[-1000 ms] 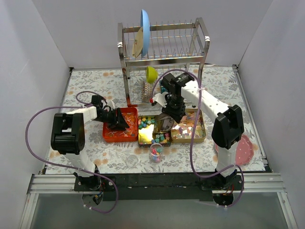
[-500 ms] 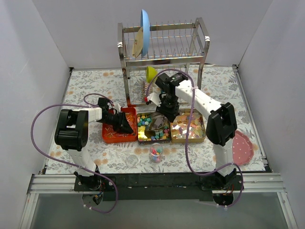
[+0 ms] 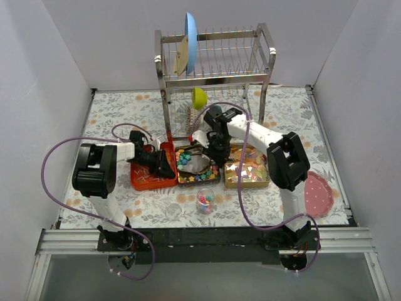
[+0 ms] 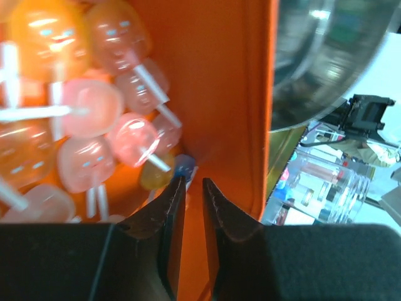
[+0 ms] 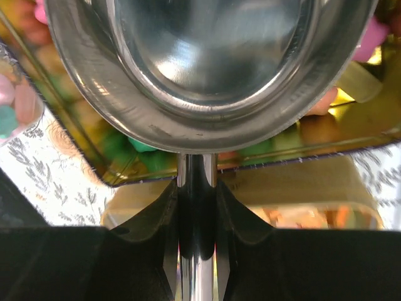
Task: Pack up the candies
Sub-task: Scoop the fake candies from the storage box, then place the fake candies in the packing bottle, then move the storage box to the center of the board.
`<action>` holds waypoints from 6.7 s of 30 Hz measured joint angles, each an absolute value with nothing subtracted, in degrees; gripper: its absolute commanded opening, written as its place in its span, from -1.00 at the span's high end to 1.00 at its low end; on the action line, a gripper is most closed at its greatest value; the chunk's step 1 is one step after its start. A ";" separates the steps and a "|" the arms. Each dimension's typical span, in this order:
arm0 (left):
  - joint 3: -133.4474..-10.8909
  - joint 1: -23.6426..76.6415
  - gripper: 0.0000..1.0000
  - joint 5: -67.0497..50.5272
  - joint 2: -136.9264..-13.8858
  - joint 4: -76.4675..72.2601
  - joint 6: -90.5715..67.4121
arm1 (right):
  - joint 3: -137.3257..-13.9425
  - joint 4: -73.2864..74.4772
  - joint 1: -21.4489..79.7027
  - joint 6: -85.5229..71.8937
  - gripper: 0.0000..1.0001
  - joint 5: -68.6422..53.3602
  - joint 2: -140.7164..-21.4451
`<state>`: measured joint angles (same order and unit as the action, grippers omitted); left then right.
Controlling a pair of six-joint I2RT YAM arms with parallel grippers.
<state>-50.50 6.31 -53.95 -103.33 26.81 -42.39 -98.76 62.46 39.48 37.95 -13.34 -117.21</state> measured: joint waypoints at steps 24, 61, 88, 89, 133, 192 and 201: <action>-54.57 6.22 0.64 -54.50 -103.53 34.06 -37.21 | -71.72 33.67 35.29 36.14 0.97 -25.08 -103.37; -67.99 0.95 0.21 -57.34 -101.86 49.25 -26.13 | -49.76 11.40 25.45 25.43 0.97 -42.30 -80.23; -62.17 0.86 0.13 -52.29 -95.72 40.84 -30.13 | -64.47 58.04 23.16 60.88 0.97 -32.97 -64.05; -62.17 0.86 0.13 -52.21 -95.68 40.60 -30.28 | -64.84 58.94 23.16 61.78 0.97 -32.75 -63.92; -55.92 0.84 0.11 -42.33 -94.28 30.39 -38.00 | -80.12 73.63 48.25 66.32 0.97 -1.21 -72.10; -66.78 31.00 0.67 -42.98 -109.30 28.32 -33.06 | -72.14 56.80 24.23 35.94 0.97 1.13 -60.58; -71.48 33.74 0.64 -44.05 -112.97 28.25 -33.23 | -71.44 56.75 22.92 35.70 0.97 1.10 -60.55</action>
<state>-71.48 33.74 -44.05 -112.97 28.25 -33.23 -71.44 56.75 22.92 35.70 1.10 -60.55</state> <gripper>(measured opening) 0.166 0.297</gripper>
